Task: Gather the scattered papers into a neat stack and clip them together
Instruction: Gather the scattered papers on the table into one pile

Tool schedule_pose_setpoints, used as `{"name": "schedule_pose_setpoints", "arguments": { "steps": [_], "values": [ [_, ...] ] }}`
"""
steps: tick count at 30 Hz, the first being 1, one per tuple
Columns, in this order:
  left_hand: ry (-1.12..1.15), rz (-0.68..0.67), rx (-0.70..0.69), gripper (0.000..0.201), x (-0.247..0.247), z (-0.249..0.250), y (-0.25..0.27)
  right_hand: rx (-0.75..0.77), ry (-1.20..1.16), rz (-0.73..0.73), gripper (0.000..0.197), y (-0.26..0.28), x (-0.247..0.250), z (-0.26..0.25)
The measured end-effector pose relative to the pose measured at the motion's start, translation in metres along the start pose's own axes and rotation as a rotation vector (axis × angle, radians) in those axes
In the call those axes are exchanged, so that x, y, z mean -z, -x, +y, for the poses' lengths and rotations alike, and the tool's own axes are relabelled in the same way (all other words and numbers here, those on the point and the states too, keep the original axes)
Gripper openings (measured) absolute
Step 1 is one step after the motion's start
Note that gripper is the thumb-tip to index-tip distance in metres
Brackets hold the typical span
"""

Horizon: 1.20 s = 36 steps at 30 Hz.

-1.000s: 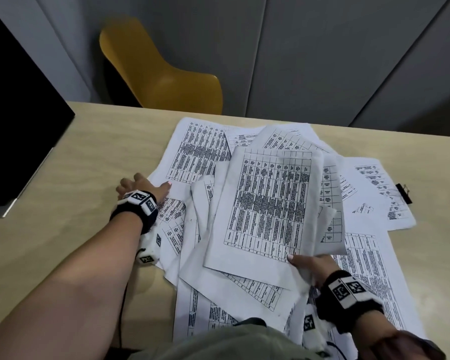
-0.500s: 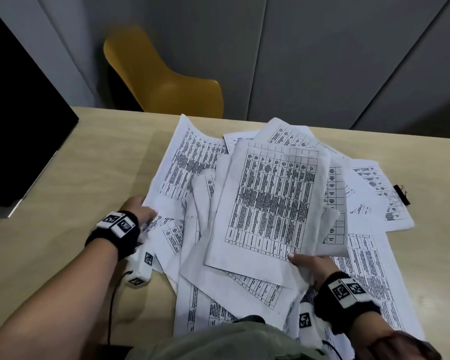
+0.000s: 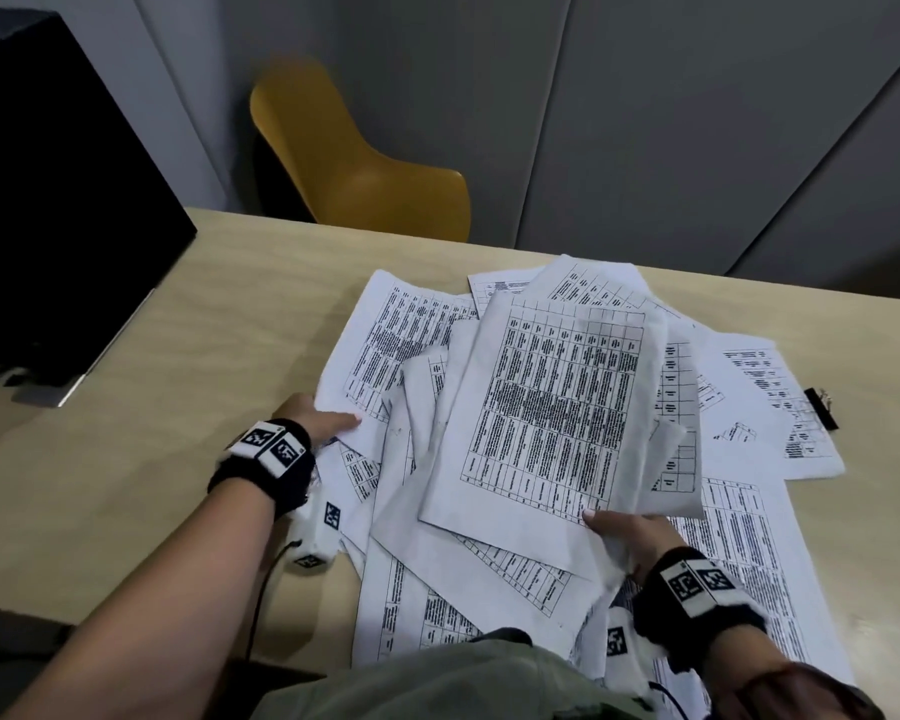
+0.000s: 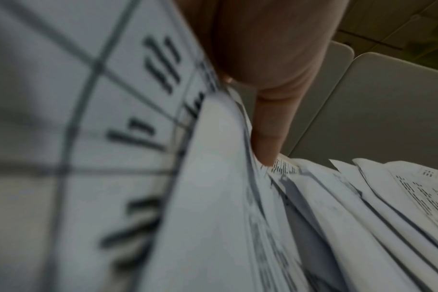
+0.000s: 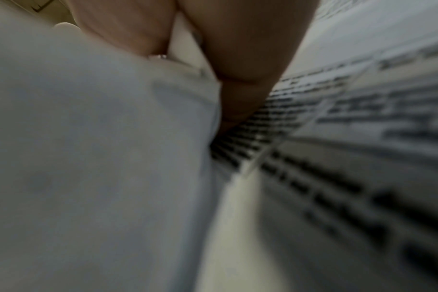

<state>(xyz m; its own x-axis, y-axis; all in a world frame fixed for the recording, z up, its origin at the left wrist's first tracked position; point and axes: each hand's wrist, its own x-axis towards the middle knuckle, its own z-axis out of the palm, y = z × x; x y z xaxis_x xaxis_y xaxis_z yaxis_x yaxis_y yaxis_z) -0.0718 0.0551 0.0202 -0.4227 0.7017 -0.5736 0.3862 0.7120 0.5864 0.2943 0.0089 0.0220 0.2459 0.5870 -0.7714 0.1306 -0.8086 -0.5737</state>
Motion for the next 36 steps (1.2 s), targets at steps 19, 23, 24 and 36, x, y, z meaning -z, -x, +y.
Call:
{"name": "schedule_pose_setpoints", "arguments": {
  "steps": [19, 23, 24, 36],
  "values": [
    [-0.075, 0.026, 0.079, 0.057, 0.001, -0.011, 0.021, 0.013, 0.021, 0.006, 0.023, -0.004, 0.0, 0.005],
    [-0.025, -0.022, 0.097, 0.055, 0.004, -0.022, 0.026, 0.023, 0.034, 0.011, 0.022, -0.007, -0.001, 0.006],
    [-0.043, -0.037, 0.093, 0.057, 0.002, -0.025, 0.026, 0.021, 0.036, 0.015, 0.022, -0.008, -0.001, 0.006],
    [0.169, 0.367, -0.125, 0.028, 0.042, -0.013, 0.049, 0.031, 0.016, 0.02, 0.021, -0.009, -0.003, 0.008]
  ]
}}
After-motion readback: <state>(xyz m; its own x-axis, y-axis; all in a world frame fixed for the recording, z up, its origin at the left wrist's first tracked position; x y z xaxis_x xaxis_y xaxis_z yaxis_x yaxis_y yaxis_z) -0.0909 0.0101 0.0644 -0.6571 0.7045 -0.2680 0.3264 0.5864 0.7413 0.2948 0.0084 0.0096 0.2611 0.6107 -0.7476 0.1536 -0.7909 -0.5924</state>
